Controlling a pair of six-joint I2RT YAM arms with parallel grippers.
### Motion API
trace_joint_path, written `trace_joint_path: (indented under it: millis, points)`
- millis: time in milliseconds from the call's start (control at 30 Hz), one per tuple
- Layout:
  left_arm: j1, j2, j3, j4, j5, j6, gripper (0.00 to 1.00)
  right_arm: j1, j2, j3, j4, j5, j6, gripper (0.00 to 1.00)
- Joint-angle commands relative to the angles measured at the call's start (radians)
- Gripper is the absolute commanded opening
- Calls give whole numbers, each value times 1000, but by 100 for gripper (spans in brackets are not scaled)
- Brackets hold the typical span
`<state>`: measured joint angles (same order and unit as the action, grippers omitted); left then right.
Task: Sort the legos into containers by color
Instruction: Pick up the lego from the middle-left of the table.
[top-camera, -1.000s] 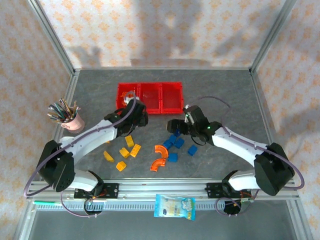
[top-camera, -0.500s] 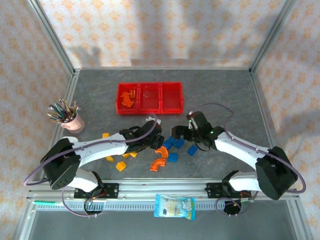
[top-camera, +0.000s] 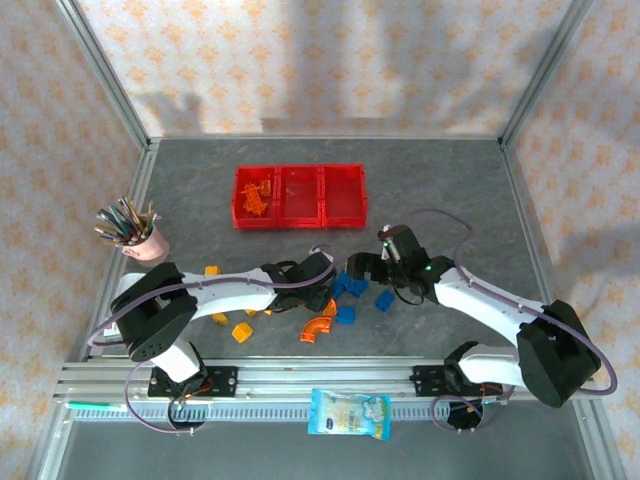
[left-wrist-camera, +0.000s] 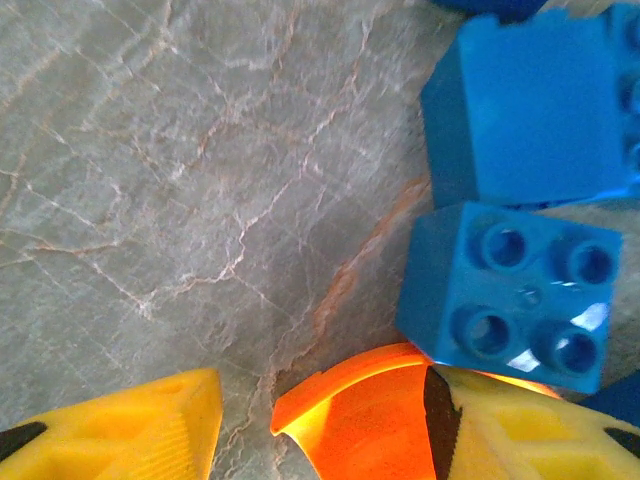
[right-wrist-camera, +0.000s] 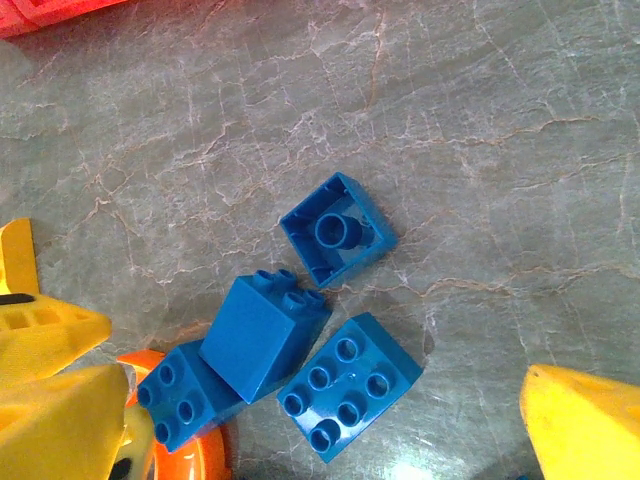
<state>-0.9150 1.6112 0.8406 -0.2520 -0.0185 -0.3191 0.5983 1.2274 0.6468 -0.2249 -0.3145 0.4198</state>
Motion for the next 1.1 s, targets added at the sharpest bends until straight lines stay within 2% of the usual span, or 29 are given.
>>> trace_joint_path:
  millis: [0,367,567,667,1067]
  points:
    - [-4,24,11,-2,-25,41,58,-5,-19,1,-21,18,7,100]
    - [8,95,64,12,-8,83,55,-6,-22,7,-24,21,13,100]
    - [10,84,43,15,9,103,47,-6,-26,13,-26,29,8,100]
    - [10,64,27,13,15,93,39,-6,-22,16,-25,34,6,100]
    - [20,-20,-50,-12,-39,-13,28,-8,9,38,-18,25,-4,100]
